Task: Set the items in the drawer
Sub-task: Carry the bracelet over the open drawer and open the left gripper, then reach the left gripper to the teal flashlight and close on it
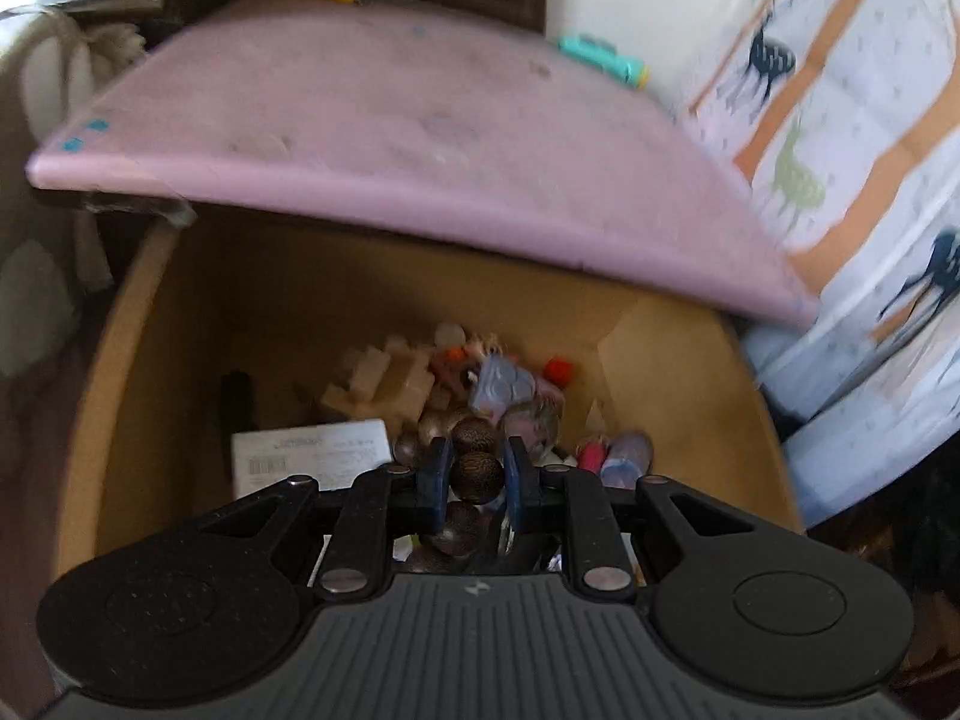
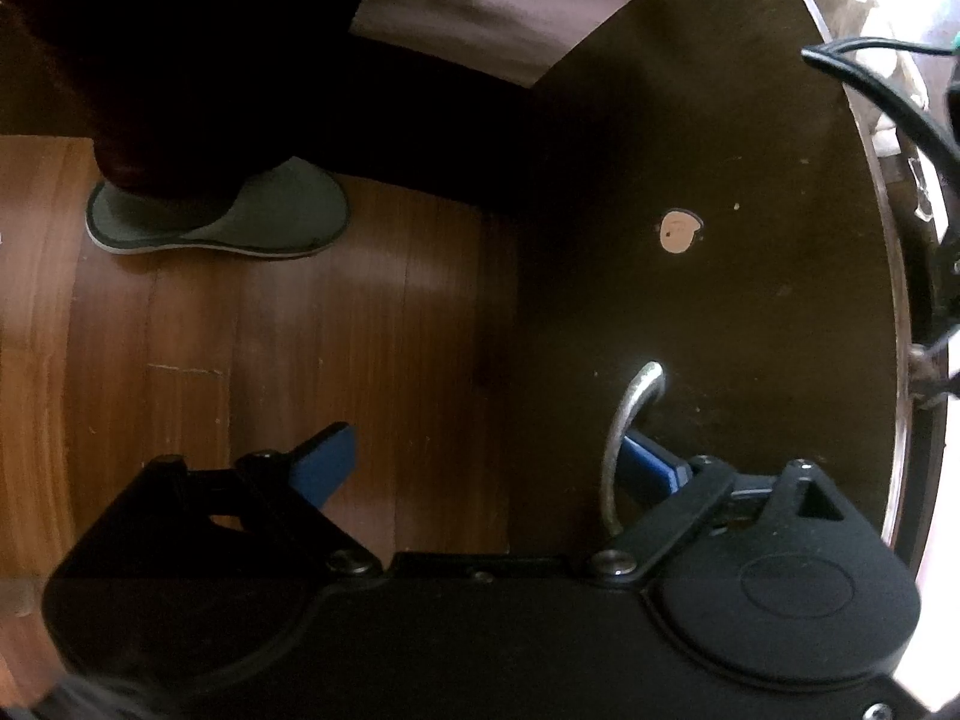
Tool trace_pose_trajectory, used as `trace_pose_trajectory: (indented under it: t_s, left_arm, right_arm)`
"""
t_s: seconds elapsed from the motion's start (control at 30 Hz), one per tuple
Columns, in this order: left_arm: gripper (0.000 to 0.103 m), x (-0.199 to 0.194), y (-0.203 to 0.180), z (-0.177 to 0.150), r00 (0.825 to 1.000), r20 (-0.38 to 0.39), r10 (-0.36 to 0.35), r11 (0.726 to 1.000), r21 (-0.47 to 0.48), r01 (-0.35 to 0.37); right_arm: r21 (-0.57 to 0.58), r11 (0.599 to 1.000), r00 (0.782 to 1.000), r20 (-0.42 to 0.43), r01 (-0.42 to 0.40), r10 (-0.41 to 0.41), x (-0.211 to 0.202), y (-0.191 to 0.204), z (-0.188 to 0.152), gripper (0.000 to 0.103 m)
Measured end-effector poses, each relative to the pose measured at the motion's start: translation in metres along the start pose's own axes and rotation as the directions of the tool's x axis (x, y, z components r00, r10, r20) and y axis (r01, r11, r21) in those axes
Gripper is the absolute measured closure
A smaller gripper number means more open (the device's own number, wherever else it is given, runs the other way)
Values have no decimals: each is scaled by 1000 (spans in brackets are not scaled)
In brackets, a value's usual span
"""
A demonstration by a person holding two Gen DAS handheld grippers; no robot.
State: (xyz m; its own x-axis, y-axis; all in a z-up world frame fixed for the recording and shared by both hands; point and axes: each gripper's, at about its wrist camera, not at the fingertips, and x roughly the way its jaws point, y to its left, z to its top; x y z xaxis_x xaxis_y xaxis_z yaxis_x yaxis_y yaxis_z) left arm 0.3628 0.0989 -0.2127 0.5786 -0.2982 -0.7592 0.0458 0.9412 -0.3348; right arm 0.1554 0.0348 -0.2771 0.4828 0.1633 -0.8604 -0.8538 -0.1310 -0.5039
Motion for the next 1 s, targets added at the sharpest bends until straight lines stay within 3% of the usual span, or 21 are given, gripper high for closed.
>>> trace_pose_trajectory:
  t_s: [0.2,0.27,0.3,0.33,0.77,1.0]
  left_arm:
    - [85,18,-14,-6,997,-71,-1,996,91,7]
    - [72,21,-19,-6,996,-86,4,992,122,7]
    - [48,22,-21,-6,996,-83,9,992,126,1]
    - [32,22,-23,-6,997,-80,6,992,127,4]
    - [32,4,-48,-1,998,-5,-60,986,155,60]
    - [32,-26,-75,8,986,90,-141,973,196,121]
  right_arm:
    - [0,1000,1000,-3,2,-2,1,1,0,6]
    - [-3,1000,1000,0,3,-3,1,1,-1,5]
    - [-4,1000,1000,0,4,-4,1,1,-1,5]
    - [-6,1000,1000,1,4,-4,1,1,-1,5]
    - [-22,1000,1000,19,5,-5,1,0,-6,5]
    - [-18,1000,999,36,7,-7,0,1,-9,5]
